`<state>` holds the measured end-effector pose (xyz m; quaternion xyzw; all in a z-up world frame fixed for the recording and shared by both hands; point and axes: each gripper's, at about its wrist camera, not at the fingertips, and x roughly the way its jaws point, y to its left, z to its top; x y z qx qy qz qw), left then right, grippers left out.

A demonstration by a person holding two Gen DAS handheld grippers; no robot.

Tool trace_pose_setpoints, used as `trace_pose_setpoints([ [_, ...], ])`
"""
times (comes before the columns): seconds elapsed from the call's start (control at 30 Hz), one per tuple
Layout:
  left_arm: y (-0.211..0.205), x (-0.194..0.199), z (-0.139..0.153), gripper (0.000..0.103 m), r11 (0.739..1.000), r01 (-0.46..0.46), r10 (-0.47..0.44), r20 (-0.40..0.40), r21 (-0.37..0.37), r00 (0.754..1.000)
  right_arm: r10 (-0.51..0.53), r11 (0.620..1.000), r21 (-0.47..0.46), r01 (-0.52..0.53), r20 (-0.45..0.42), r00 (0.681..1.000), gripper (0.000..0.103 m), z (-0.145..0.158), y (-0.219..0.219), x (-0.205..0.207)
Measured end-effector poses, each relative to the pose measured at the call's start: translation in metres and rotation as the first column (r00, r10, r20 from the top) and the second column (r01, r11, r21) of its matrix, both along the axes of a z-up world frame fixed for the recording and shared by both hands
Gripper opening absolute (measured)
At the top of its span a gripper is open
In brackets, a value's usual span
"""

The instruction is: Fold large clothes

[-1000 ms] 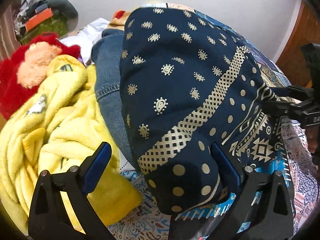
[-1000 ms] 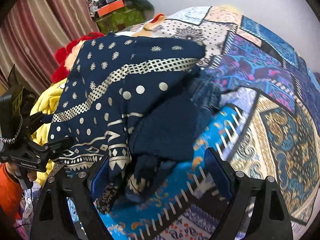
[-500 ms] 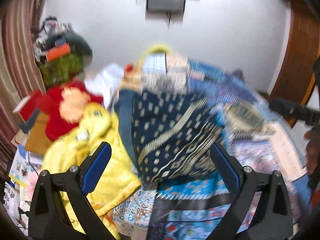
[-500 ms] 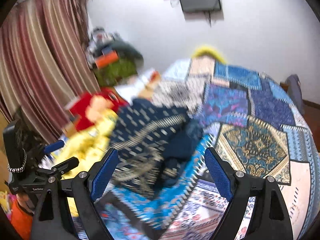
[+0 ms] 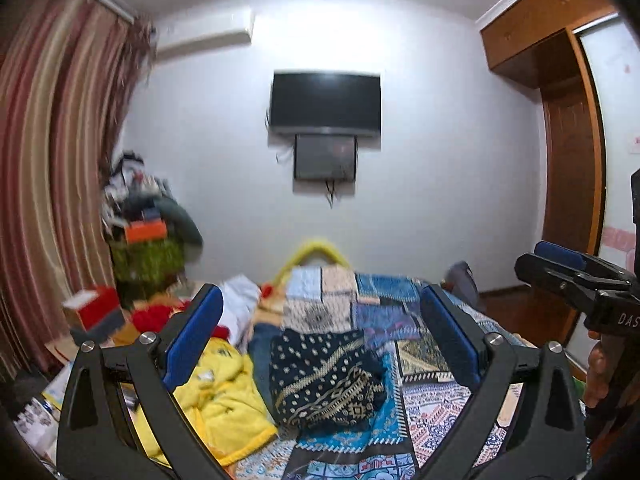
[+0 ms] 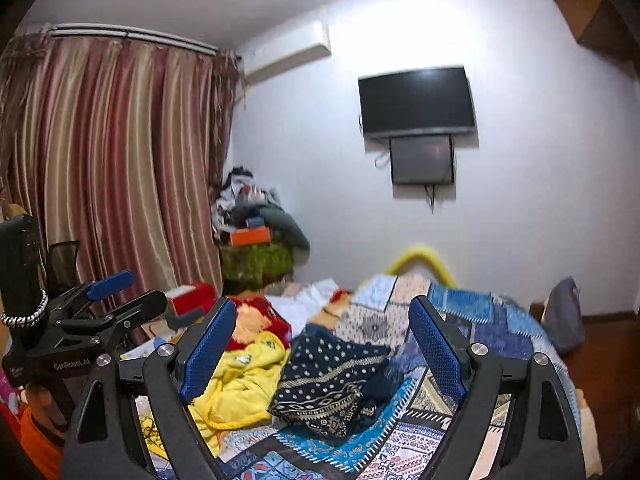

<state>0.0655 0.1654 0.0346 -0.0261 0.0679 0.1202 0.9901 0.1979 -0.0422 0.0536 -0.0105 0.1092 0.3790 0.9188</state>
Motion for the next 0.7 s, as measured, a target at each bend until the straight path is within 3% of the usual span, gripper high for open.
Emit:
trace_pose_setpoints([
  [0.17,-0.022,-0.026,0.001,0.1,1.0,-0.002,0.001,0.044,0.02,0.999,-0.024,1.0,0.015,0.024,0.028,0.999,0.086,0.004,-0.012,-0.032],
  [0.43,-0.041,-0.037,-0.004,0.1,0.999,-0.011,0.009,0.041,0.036,0.999,-0.068,0.998,0.001,0.068,0.02,0.997,0.087,-0.001,-0.024,-0.056],
  [0.5,-0.042,-0.037,-0.007,0.101,0.999,-0.028,0.027,0.034,0.031,0.999,-0.093,0.996,-0.015,0.093,0.022,0.995,0.089,-0.004,-0.024,-0.058],
  [0.63,-0.041,-0.036,-0.009,0.102,1.0,-0.016,0.016,0.018,0.002,1.0,-0.116,0.993,-0.012,0.117,0.014,0.993,0.102,-0.006,-0.027,-0.058],
  [0.7,-0.042,-0.035,-0.01,0.102,1.0,-0.025,0.025,0.014,0.007,1.0,-0.139,0.99,-0.006,0.139,0.018,0.99,0.103,-0.006,-0.031,-0.058],
])
